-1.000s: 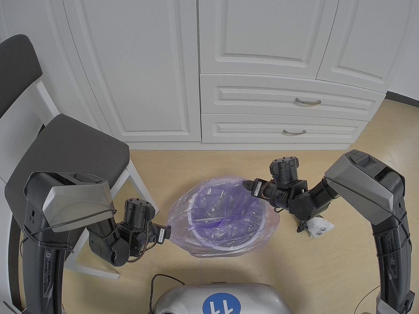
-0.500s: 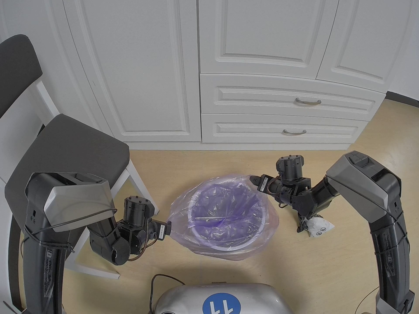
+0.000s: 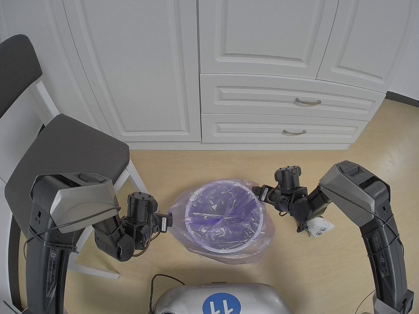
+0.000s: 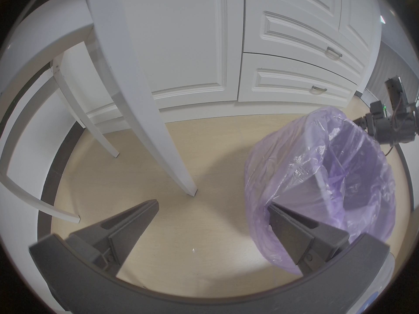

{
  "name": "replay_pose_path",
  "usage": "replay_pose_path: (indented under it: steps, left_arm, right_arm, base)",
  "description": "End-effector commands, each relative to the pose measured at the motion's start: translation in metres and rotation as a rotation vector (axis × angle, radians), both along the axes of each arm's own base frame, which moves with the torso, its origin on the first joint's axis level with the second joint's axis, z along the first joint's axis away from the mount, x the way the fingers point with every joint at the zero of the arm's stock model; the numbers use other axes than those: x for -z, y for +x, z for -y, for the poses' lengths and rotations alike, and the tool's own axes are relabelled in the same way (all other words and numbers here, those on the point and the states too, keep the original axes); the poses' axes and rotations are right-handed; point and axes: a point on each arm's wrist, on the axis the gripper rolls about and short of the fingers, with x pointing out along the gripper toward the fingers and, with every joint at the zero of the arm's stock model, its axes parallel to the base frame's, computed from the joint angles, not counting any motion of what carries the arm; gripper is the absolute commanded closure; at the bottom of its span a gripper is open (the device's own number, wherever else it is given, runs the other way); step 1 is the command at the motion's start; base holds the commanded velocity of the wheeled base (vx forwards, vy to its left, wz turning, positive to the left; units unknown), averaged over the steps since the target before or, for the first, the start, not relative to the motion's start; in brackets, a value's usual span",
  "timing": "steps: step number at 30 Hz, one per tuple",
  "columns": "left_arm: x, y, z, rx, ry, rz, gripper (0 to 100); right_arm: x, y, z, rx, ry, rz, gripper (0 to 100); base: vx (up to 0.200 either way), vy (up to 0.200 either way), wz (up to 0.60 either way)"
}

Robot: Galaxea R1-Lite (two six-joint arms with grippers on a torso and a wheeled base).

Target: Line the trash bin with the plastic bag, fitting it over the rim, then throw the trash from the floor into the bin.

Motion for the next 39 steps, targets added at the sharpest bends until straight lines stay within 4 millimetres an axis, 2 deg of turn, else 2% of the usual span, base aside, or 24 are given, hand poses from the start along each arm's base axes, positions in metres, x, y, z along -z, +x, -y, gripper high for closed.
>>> replay_pose_path:
  steps: [1,4,6,7,11,14,16,18,19,20,23,25,26,28,31,34,39]
  left_arm:
    - [0.005,0.001,0.000,-0.002,0.001,-0.006,0]
    - [0.005,0.001,0.000,-0.003,0.001,-0.007,0]
    - [0.004,0.001,0.000,-0.004,-0.001,-0.006,0]
    - [0.004,0.001,0.000,-0.004,-0.001,-0.007,0]
    - [0.003,-0.001,0.001,0.001,0.000,-0.009,0]
    - [0.003,-0.002,0.002,0.002,0.000,-0.010,0]
    - [0.002,-0.002,0.002,0.002,-0.001,-0.007,0]
    - [0.002,-0.002,0.002,0.002,0.000,-0.009,0]
    - [0.003,-0.002,0.002,0.002,0.000,-0.010,0]
    - [0.004,-0.002,0.002,0.002,0.001,-0.011,0]
    - [0.004,-0.002,0.002,0.002,0.002,-0.013,0]
    - [0.004,-0.002,0.002,0.002,0.001,-0.011,0]
    - [0.004,-0.002,0.002,0.002,0.001,-0.011,0]
    - [0.004,-0.002,0.002,0.002,0.001,-0.011,0]
    - [0.004,-0.001,0.002,0.002,0.000,-0.010,0]
    - [0.004,-0.001,0.002,0.003,0.002,-0.010,0]
    - [0.003,-0.001,0.002,0.002,0.001,-0.005,0]
  right_arm:
    - [0.021,-0.001,0.001,0.000,-0.016,-0.044,0]
    - [0.022,0.000,0.001,0.003,-0.009,-0.030,0]
    - [-0.003,0.003,0.007,0.019,0.021,0.037,0]
    - [-0.008,0.003,0.008,0.020,0.023,0.043,0]
    - [-0.053,-0.011,0.020,-0.015,0.036,0.061,0]
    - [-0.075,-0.027,0.039,-0.076,-0.033,-0.031,0]
    - [-0.080,-0.034,0.058,-0.119,-0.093,-0.112,0]
    - [-0.077,-0.036,0.065,-0.131,-0.119,-0.141,0]
    - [-0.068,-0.038,0.082,-0.161,-0.185,-0.180,0]
    - [-0.062,-0.041,0.090,-0.178,-0.212,-0.204,0]
    - [-0.042,-0.060,0.095,-0.324,-0.227,-0.267,0]
    - [-0.030,-0.072,0.092,-0.452,-0.245,-0.290,0]
    - [-0.030,-0.072,0.092,-0.452,-0.245,-0.290,0]
    - [-0.011,-0.084,0.074,-0.556,-0.279,-0.333,0]
    - [-0.001,-0.087,0.059,-0.582,-0.267,-0.356,0]
    - [0.008,-0.087,0.048,-0.603,-0.267,-0.368,0]
    - [0.010,-0.073,0.043,-0.588,-0.250,-0.359,0]
  base:
    - [0.000,0.000,0.00]
    - [0.000,0.000,0.00]
    - [0.000,0.000,0.00]
    - [0.000,0.000,0.00]
    - [0.000,0.000,0.00]
    - [0.000,0.000,0.00]
    - [0.000,0.000,0.00]
    - [0.000,0.000,0.00]
    - [0.000,0.000,0.00]
    - [0.000,0.000,0.00]
    - [0.000,0.000,0.00]
    - [0.000,0.000,0.00]
    - [0.000,0.000,0.00]
    - [0.000,0.000,0.00]
    - [0.000,0.000,0.00]
    - [0.000,0.000,0.00]
    - [0.000,0.000,0.00]
